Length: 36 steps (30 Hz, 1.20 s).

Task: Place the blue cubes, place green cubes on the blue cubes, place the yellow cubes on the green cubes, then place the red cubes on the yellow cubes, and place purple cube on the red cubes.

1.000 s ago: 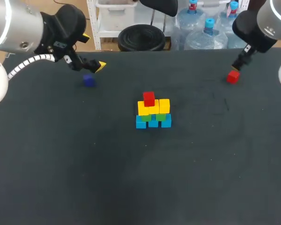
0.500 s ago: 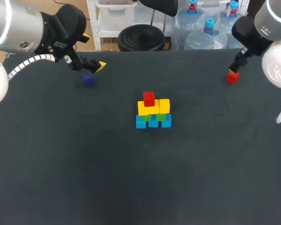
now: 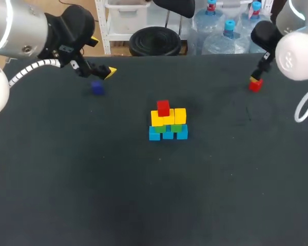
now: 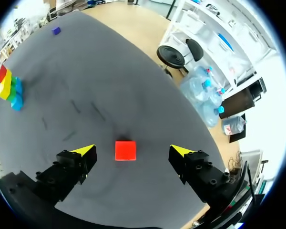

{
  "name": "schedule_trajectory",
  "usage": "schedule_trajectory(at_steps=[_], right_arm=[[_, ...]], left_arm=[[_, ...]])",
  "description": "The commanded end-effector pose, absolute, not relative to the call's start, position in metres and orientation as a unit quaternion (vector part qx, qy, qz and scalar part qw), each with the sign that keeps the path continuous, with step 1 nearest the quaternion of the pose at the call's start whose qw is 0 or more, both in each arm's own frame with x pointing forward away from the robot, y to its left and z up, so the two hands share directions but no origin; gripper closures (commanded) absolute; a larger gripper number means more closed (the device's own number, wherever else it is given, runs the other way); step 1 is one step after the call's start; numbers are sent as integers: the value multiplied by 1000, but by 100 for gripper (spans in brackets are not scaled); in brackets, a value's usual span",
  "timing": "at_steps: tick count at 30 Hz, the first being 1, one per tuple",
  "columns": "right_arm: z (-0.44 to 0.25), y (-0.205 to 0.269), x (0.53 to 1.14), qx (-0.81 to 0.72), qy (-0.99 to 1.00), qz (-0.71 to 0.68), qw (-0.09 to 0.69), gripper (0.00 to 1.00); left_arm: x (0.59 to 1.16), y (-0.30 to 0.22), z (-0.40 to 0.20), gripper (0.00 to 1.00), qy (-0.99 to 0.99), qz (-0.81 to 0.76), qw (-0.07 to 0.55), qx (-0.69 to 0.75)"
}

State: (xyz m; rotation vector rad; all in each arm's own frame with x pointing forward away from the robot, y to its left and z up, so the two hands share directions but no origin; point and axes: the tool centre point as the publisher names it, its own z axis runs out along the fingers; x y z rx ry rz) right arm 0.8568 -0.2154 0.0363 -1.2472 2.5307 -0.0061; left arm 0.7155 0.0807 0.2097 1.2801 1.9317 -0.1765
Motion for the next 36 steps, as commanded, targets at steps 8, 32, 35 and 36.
schedule_trajectory(at_steps=[8,32,35,36], right_arm=[[22,-209,860,-472,875,54,99,0],[4,-212,852,-492,867,49,65,15],[1,-211,852,-492,867,51,63,50],[1,-211,852,-492,867,52,62,53]], left_arm=[[715,82,209,0,761,-72,399,506],[715,82,209,0,761,-72,399,506],[715,82,209,0,761,-72,399,506],[715,82,209,0,761,-72,399,506]])
